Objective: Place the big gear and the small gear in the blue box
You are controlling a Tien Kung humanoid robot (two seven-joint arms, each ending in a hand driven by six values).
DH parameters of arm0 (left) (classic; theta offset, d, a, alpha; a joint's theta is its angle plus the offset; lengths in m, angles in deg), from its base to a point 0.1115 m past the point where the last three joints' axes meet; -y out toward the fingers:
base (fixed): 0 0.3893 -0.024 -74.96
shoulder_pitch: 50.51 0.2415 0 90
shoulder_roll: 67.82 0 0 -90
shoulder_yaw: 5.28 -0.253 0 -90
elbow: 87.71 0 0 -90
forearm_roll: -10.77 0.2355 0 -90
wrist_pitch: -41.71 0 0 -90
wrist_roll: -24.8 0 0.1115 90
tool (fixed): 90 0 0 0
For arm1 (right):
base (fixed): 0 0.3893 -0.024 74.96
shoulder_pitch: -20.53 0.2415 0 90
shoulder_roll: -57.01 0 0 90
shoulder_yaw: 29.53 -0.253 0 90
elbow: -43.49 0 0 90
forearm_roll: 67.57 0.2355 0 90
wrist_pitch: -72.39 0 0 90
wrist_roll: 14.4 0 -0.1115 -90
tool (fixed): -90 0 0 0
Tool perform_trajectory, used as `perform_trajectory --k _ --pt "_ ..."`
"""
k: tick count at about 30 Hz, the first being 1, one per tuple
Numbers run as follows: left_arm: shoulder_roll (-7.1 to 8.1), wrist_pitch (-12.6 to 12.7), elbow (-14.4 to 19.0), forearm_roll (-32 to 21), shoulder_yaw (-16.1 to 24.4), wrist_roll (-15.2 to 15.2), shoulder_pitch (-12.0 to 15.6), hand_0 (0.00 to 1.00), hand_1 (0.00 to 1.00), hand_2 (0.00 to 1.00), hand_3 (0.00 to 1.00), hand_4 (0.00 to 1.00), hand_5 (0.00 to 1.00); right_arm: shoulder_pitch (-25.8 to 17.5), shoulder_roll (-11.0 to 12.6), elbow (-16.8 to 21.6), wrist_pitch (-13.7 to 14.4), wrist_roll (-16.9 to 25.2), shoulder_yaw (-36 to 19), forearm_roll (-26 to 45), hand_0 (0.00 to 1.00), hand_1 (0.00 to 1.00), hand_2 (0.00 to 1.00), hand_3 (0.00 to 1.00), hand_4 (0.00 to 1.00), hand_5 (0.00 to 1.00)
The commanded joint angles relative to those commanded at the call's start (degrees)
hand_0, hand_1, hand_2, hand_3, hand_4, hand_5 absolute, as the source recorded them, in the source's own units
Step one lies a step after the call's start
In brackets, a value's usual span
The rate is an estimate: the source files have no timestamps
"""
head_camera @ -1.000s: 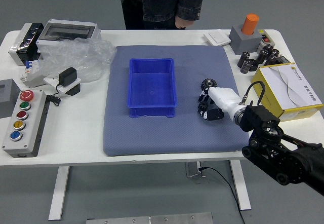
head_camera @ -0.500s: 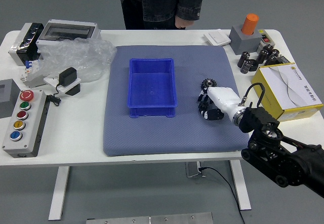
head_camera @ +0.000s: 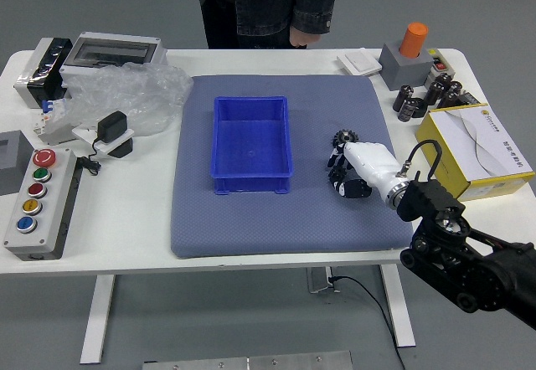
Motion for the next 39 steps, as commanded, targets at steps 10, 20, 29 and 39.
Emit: perform_trajectory --k 10,20,29,39 --pt "-0.05 0.0 0.0 0.1 0.1 0.0 -0.1 0.729 0.677 0.704 0.7 0.449 0.016 -0.2 -0.1 0.0 0.5 0.1 -0.3 0.0 0.603 0.518 0.529 0.577 0.706 0.05" --pt "-0.08 0.0 0.0 0.2 0.2 0.0 0.0 0.729 0.677 0.704 0.7 0.451 0.015 -0.2 -0.2 -0.6 -1.1 -1.2 -0.1 0.4 0.609 0.533 0.559 0.607 0.653 0.067" --pt "-0.07 -0.1 0.0 0.4 0.3 0.0 0.0 0.729 0.677 0.702 0.7 0.45 0.015 -0.2 -0.4 -0.7 -1.1 -2.0 0.1 -0.8 0.609 0.533 0.557 0.611 0.652 0.066" --pt "-0.05 -0.1 0.0 0.4 0.1 0.1 0.1 0.729 0.677 0.704 0.7 0.451 0.016 -0.5 -0.5 -0.6 0.6 -1.2 -0.2 -1.4 0.607 0.527 0.546 0.596 0.657 0.047"
